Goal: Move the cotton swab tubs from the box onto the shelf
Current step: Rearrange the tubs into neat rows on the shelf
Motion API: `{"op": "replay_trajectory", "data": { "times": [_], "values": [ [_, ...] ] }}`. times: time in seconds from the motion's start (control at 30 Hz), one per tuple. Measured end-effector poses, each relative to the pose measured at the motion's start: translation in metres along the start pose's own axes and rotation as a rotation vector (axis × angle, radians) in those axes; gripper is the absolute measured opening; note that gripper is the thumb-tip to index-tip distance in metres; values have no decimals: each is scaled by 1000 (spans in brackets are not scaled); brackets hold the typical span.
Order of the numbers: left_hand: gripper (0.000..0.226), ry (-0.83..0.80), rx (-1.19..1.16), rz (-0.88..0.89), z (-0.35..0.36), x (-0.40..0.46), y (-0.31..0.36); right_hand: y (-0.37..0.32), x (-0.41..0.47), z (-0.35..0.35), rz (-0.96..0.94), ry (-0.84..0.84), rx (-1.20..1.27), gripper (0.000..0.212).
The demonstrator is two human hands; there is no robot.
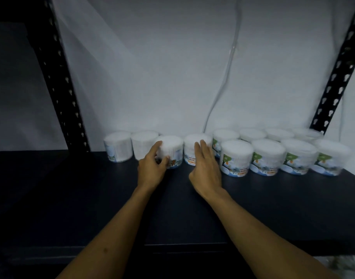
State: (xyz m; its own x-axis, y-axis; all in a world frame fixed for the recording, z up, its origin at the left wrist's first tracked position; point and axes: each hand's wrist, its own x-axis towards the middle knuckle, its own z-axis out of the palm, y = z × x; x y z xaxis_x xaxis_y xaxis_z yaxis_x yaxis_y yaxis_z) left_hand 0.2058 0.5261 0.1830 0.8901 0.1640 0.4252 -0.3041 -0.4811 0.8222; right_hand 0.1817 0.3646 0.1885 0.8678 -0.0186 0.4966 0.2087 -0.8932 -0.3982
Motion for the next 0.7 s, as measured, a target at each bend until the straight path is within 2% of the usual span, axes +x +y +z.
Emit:
{"op": "replay_trajectory", "data": {
  "times": [0.23, 0.47, 0.57, 0.7],
  "values": [
    [59, -69, 27, 32, 8, 25, -10, 6, 16, 6, 65, -32, 125, 87],
    [61, 45, 160, 78, 5, 20, -3, 3, 24, 12, 158, -26, 124, 88],
    [59, 62, 175, 86, 5, 18, -2, 2, 21, 10, 123, 25, 77, 88],
    [59, 24, 164, 121, 5, 18, -3, 4, 20, 9, 76, -8, 69, 85]
  ]
}}
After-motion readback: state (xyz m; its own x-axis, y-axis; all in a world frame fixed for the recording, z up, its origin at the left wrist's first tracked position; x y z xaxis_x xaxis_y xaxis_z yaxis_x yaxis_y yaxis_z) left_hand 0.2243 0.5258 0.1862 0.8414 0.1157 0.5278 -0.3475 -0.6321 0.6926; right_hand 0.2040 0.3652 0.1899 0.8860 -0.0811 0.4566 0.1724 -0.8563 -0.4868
